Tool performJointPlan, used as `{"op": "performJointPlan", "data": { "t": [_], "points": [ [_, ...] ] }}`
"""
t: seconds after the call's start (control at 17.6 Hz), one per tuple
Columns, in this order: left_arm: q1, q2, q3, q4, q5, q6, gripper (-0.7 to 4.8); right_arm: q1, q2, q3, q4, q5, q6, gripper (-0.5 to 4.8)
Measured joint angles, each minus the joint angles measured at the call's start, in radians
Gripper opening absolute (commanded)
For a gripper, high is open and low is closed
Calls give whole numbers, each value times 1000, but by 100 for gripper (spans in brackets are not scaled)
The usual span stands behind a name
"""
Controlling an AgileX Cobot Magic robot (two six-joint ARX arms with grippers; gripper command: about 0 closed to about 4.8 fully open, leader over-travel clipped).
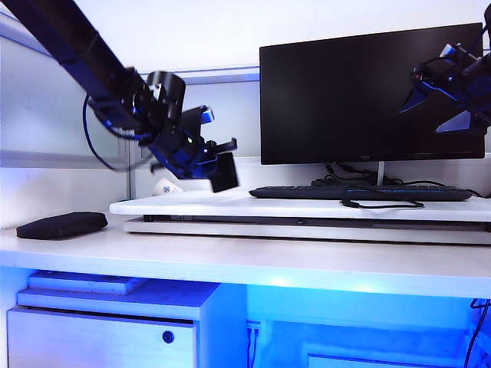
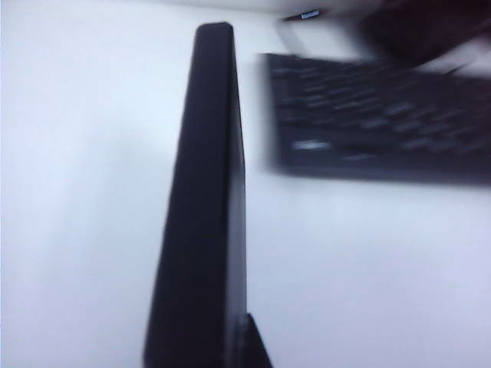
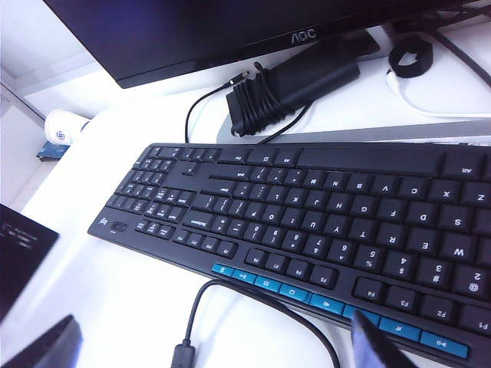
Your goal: Unplug the data cable of the portable hard drive.
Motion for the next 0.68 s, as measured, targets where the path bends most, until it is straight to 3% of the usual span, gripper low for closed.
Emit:
{"op": "performJointPlan", "data": {
  "t": [0.06,0.23,0.28,0.46,0.68],
  "points": [
    [0,-1,1,-27,-66,87,-6,0,0,0,0,0,0,472],
    [0,0,1,-87,-129,164,2,6,0,0,0,0,0,472],
    [0,0,1,-87,-130,167,84,7,0,0,0,0,0,472],
    [0,1,1,-97,-131,170,419,17,0,0,0,-3,0,472],
    [0,2,1,-106,-131,169,479,27,0,0,-21,-12,0,472]
  ]
}}
